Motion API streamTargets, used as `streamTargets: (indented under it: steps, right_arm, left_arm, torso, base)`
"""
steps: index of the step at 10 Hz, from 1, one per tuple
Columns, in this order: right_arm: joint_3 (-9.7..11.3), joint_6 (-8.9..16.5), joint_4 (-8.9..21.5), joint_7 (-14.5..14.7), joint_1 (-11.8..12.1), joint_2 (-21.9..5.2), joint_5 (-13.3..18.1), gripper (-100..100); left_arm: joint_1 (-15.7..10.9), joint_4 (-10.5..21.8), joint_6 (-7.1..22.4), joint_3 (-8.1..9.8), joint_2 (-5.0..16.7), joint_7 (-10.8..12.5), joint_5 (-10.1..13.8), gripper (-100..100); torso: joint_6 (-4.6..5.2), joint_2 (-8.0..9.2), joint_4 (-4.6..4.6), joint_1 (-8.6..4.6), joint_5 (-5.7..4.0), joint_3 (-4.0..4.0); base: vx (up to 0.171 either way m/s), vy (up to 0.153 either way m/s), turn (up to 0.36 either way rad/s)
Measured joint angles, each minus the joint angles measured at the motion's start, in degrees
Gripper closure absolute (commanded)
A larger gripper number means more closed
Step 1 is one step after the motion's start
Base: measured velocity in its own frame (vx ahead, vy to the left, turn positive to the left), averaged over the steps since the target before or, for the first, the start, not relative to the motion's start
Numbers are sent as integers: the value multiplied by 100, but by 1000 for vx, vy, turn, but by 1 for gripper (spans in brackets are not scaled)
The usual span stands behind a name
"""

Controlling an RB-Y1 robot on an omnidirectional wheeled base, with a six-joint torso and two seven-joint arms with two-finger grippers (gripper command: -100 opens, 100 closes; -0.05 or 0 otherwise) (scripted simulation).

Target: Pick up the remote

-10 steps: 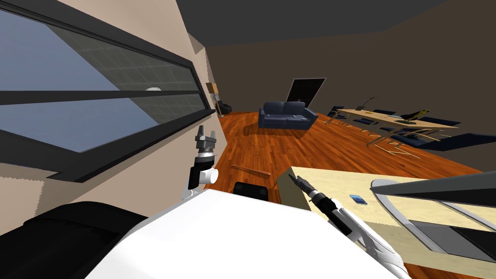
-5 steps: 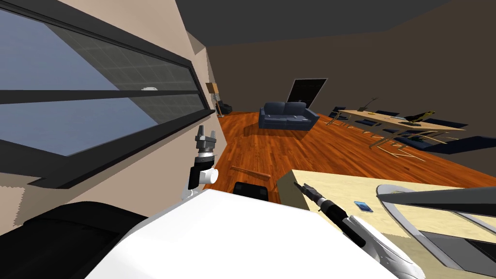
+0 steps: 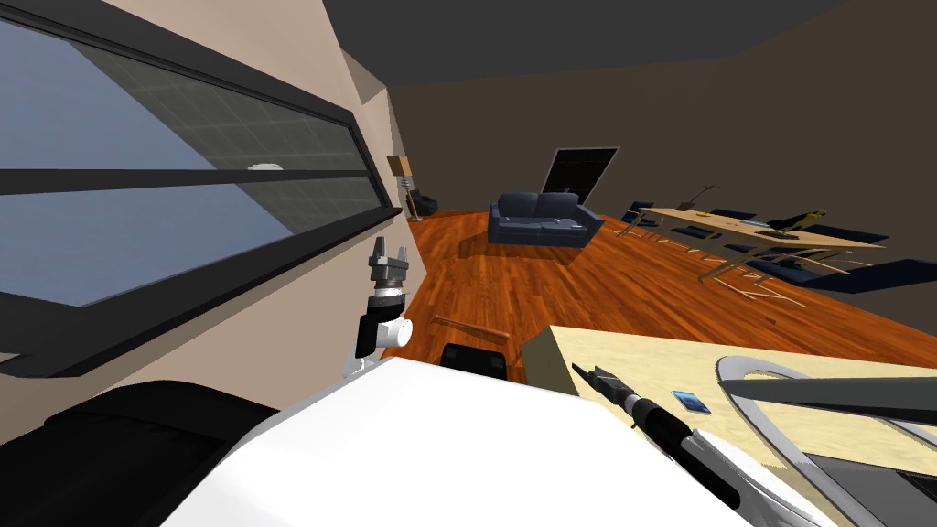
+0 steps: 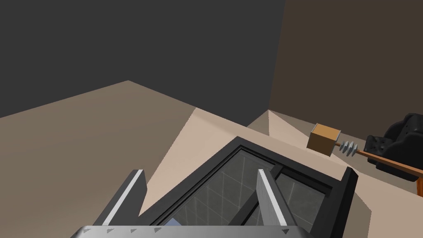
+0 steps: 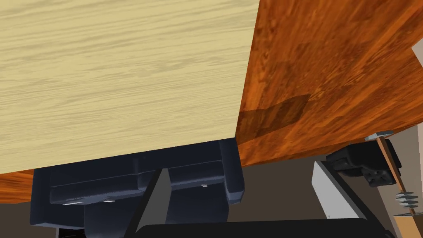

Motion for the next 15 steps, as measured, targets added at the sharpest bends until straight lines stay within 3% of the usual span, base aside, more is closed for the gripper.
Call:
streamTargets:
  steps: [2, 3, 5, 6, 10, 12, 14, 15]
  right_arm:
    - [81, -47, 387, -27, -103, -109, 219, -100]
    - [92, -32, 440, -55, 10, -202, 338, -100]
    - [106, -143, 858, 17, -57, -241, 518, -100]
    - [221, -63, 892, -84, -17, -330, 717, -100]
    - [244, -263, 1648, 101, 10, -372, 1132, -100]
    - [362, -202, 1632, -78, 182, -495, 1375, -100]
    - [341, -325, 1964, 65, 112, -422, 1437, -100]
    - [339, -346, 1990, 94, 109, -416, 1441, 0]
  left_arm:
    - [0, 0, 0, 0, 0, 0, 0, 0]
    - [0, 0, 0, 0, 0, 0, 0, 0]
    - [0, 0, 0, 0, 0, 0, 0, 0]
    - [0, 0, 0, 0, 0, 0, 0, 0]
    - [0, 0, 0, 1, 1, 0, 0, 0]
    - [0, 0, 0, 0, 0, 0, 0, 0]
    - [-1, 0, 0, 0, 0, 0, 0, 0]
    - [-1, 0, 0, 0, 0, 0, 0, 0]
  torso:
    - [-1, 3, 1, 2, 0, 1]
    - [2, 6, 1, -3, 1, 4]
    - [0, 3, 1, -3, 0, 2]
    - [0, -1, 0, -8, -1, 0]
    - [0, 1, 1, -19, -4, 1]
    - [0, 10, 2, -17, -4, 6]
    - [0, 20, 5, 6, 0, 12]
    - [-2, 22, 6, 14, 2, 13]
  base:
    - [44, -50, -11]
    - [38, -47, -16]
    - [62, -66, -35]
    - [48, -67, -9]
    - [53, -92, -40]
    - [22, -71, -22]
    - [4, -24, -8]
    - [0, 0, 0]
